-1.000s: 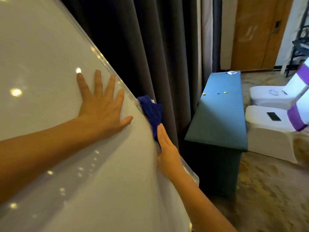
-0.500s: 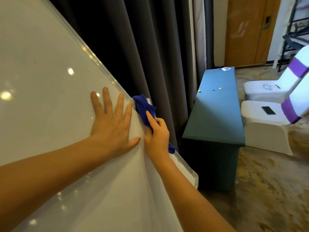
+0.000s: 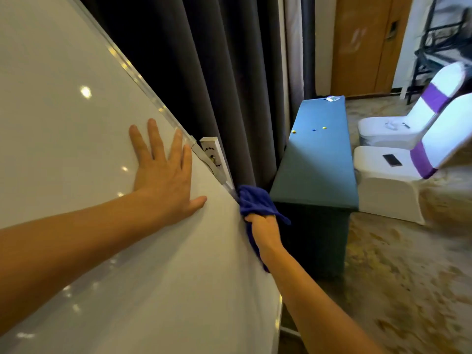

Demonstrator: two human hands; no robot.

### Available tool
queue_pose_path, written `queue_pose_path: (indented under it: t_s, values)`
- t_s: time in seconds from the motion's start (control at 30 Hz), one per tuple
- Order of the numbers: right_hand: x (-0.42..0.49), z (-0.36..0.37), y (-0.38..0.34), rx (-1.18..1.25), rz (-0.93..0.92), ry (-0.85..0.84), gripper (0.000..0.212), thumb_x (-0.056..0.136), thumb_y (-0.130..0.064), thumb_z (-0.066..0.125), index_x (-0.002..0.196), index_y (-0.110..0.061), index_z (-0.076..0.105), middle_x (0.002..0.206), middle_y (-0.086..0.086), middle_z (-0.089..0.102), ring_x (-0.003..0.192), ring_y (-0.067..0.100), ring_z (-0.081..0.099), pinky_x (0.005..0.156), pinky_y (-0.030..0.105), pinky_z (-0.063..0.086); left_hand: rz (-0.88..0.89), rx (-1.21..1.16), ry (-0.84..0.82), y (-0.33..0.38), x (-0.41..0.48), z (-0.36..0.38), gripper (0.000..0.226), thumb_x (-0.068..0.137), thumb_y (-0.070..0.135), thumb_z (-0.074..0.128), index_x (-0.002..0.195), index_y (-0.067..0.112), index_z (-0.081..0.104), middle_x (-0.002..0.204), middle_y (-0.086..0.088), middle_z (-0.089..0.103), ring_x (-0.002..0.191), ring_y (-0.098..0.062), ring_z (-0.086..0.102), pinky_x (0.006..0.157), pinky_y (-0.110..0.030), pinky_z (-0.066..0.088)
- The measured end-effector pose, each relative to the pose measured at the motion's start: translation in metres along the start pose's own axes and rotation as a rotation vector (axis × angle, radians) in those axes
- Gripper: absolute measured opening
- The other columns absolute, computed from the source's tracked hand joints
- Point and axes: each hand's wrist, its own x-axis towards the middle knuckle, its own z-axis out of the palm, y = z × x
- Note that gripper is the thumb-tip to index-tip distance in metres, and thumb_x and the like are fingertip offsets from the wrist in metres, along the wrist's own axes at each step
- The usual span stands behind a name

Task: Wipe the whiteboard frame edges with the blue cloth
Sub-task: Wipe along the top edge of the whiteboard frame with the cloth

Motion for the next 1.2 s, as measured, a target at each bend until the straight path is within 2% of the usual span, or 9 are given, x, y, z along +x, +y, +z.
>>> queue_pose_path:
  t_s: [0.13, 0.23, 0.43, 0.53, 0.63, 0.77, 0.93, 1.1, 1.2]
  values:
    - [-0.007, 0.05, -0.041, 0.017, -0.324, -0.138, 0.018, 0.088, -0.044, 0.057, 0.105, -0.044, 0.061, 0.142, 0.007, 0.05, 0.123, 0.022, 0.052, 0.106, 0.044, 0.041, -0.021, 0.015, -0.013, 0.004, -0.002, -0.002, 0.118, 0.068, 0.09, 0.01, 0.153, 0.01, -0.005, 0.161, -0.023, -0.009, 0.138, -0.062, -0.014, 0.106, -0.076, -0.003]
    - [-0.001, 0.04, -0.014, -0.053, -0.378, -0.016, 0.016, 0.094, -0.048, 0.052, 0.104, -0.037, 0.059, 0.112, -0.008, 0.062, 0.1, 0.001, 0.059, 0.088, 0.031, 0.048, -0.013, 0.015, -0.009, 0.005, -0.002, -0.002, 0.117, 0.068, 0.09, 0.01, 0.153, 0.011, -0.006, 0.161, -0.023, -0.009, 0.138, -0.061, -0.012, 0.107, -0.076, -0.003]
    - [0.031, -0.028, 0.039, -0.152, -0.044, 0.239, 0.001, 0.094, -0.013, 0.06, 0.094, -0.013, 0.06, 0.12, 0.006, 0.062, 0.099, 0.023, 0.06, 0.089, 0.041, 0.051, 0.002, 0.0, -0.001, 0.004, -0.001, 0.0, 0.118, 0.067, 0.09, 0.007, 0.153, 0.01, -0.005, 0.161, -0.022, -0.009, 0.137, -0.062, -0.014, 0.104, -0.077, -0.006]
    - [0.03, -0.015, 0.021, -0.018, -0.152, 0.081, 0.034, 0.097, -0.018, 0.057, 0.129, -0.026, 0.053, 0.123, 0.001, 0.058, 0.109, 0.02, 0.057, 0.096, 0.04, 0.049, -0.002, 0.006, -0.009, 0.005, 0.001, 0.0, 0.117, 0.068, 0.09, 0.006, 0.153, 0.01, -0.006, 0.161, -0.023, -0.009, 0.138, -0.062, -0.013, 0.106, -0.076, -0.004]
    - [0.029, 0.028, -0.001, -0.374, -0.383, -0.101, 0.046, 0.097, -0.045, 0.041, 0.139, -0.027, 0.049, 0.147, 0.006, 0.046, 0.137, 0.027, 0.038, 0.116, 0.048, 0.029, -0.013, 0.015, -0.017, 0.008, 0.001, -0.002, 0.119, 0.067, 0.09, 0.007, 0.153, 0.009, -0.005, 0.161, -0.022, -0.008, 0.138, -0.062, -0.011, 0.108, -0.076, 0.0]
    - [0.025, 0.019, 0.037, -0.565, -0.434, -0.063, 0.083, 0.081, -0.082, 0.025, 0.151, -0.039, 0.012, 0.163, -0.005, 0.014, 0.148, 0.021, 0.008, 0.119, 0.049, 0.009, -0.029, 0.016, -0.029, 0.008, 0.0, -0.001, 0.12, 0.067, 0.09, 0.007, 0.153, 0.008, -0.005, 0.161, -0.023, -0.007, 0.138, -0.062, -0.01, 0.109, -0.076, 0.003]
    - [0.033, -0.047, 0.108, -0.611, 0.008, 0.005, 0.081, 0.093, -0.068, 0.029, 0.155, -0.021, 0.009, 0.165, 0.007, 0.008, 0.15, 0.03, 0.004, 0.12, 0.056, 0.009, -0.036, -0.009, -0.009, 0.011, 0.0, 0.003, 0.12, 0.066, 0.091, 0.004, 0.153, 0.008, -0.003, 0.161, -0.023, -0.007, 0.138, -0.062, -0.011, 0.108, -0.076, 0.004]
    - [0.022, 0.015, 0.063, -0.537, -0.314, -0.142, 0.072, 0.075, -0.09, 0.02, 0.138, -0.069, -0.009, 0.163, -0.015, -0.01, 0.142, 0.015, -0.023, 0.11, 0.048, -0.015, 0.113, 0.0, -0.06, 0.052, -0.016, 0.012, 0.116, 0.065, 0.091, 0.006, 0.154, 0.018, -0.007, 0.16, -0.022, -0.014, 0.137, -0.061, -0.019, 0.104, -0.08, -0.004]
    - [0.021, 0.016, 0.064, -0.647, -0.448, -0.174, 0.063, 0.076, -0.09, 0.012, 0.13, -0.075, -0.015, 0.16, -0.02, -0.02, 0.139, 0.01, -0.032, 0.107, 0.039, -0.024, 0.149, 0.028, -0.063, 0.073, -0.026, 0.021, 0.118, 0.066, 0.091, 0.005, 0.153, 0.013, -0.007, 0.159, -0.025, -0.016, 0.136, -0.062, -0.02, 0.105, -0.078, -0.006]
